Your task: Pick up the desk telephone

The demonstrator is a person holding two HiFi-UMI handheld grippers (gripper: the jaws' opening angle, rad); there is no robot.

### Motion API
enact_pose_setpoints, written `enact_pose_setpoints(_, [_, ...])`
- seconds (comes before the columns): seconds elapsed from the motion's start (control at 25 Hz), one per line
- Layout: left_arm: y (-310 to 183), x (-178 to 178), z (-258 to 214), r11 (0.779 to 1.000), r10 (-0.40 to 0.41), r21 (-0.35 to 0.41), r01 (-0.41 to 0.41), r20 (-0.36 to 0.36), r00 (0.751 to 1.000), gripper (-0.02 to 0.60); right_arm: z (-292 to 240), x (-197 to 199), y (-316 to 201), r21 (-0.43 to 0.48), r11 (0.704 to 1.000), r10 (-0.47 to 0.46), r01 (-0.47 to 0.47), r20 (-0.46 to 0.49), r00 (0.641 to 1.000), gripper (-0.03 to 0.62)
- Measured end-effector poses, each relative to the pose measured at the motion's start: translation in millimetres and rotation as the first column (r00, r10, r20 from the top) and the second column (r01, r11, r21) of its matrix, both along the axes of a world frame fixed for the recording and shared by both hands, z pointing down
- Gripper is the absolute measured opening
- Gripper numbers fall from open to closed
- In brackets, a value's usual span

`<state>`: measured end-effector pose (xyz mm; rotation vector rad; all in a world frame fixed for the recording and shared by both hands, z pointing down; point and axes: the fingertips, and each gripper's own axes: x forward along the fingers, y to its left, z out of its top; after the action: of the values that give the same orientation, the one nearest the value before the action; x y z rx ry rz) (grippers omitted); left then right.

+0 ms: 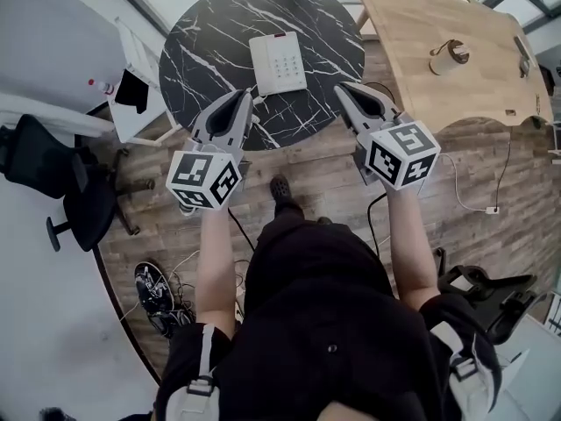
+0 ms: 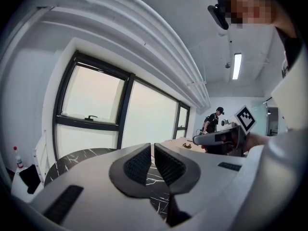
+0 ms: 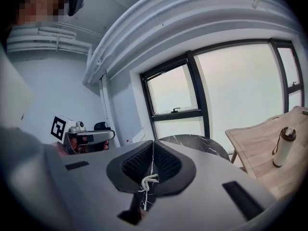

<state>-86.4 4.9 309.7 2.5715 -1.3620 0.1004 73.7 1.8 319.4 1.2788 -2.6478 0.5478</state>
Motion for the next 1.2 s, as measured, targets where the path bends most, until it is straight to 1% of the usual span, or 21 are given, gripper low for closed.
enact_pose_setpoints(0.16, [-24,-14,8,1.0,0.026,-0.015,-0.026,0.001,1.0,0.032,4,-18,-23,-0.007,1.0,0.008,-0.008,-0.01,1.0,0.032])
enact_pose_setpoints(0.4, [-52,-28,20,0.995,0.093,-0.029,-0.093,-0.014,0.996,0.032,14,-42,-45,-0.03,0.999,0.024,-0.025,-0.031,0.999,0.032])
enact_pose_setpoints(0.56, [-66,-33,33,0.991,0.117,-0.055,-0.118,-0.026,0.993,0.032,28,-49,-50,-0.061,0.997,0.034,-0.037,-0.045,0.998,0.033])
enact_pose_setpoints(0.76, [-70,-32,51,0.985,0.141,-0.097,-0.144,-0.037,0.989,0.035,46,-50,-50,-0.109,0.992,0.051,-0.057,-0.057,0.997,0.034])
enact_pose_setpoints(0.8, [-71,-31,56,0.983,0.147,-0.108,-0.15,-0.037,0.988,0.04,48,-49,-51,-0.116,0.991,0.056,-0.063,-0.058,0.997,0.034])
enact_pose_setpoints(0.84, [-72,-29,60,0.98,0.152,-0.121,-0.156,-0.039,0.988,0.058,51,-49,-52,-0.122,0.99,0.061,-0.068,-0.059,0.996,0.034])
enact_pose_setpoints(0.88, [-72,-27,65,0.978,0.156,-0.134,-0.16,-0.041,0.987,0.106,54,-48,-53,-0.13,0.989,0.065,-0.072,-0.059,0.996,0.034])
enact_pose_setpoints(0.92, [-72,-26,70,0.975,0.16,-0.147,-0.164,-0.043,0.986,0.137,58,-47,-53,-0.14,0.987,0.066,-0.074,-0.06,0.996,0.034])
enact_pose_setpoints(1.04, [-70,-24,84,0.969,0.163,-0.179,-0.168,-0.042,0.986,0.138,73,-48,-52,-0.176,0.982,0.057,-0.067,-0.064,0.996,0.036])
enact_pose_setpoints(1.2, [-80,-26,98,0.964,0.149,-0.215,-0.155,-0.044,0.988,0.146,93,-49,-60,-0.219,0.974,0.043,-0.058,-0.073,0.996,0.044])
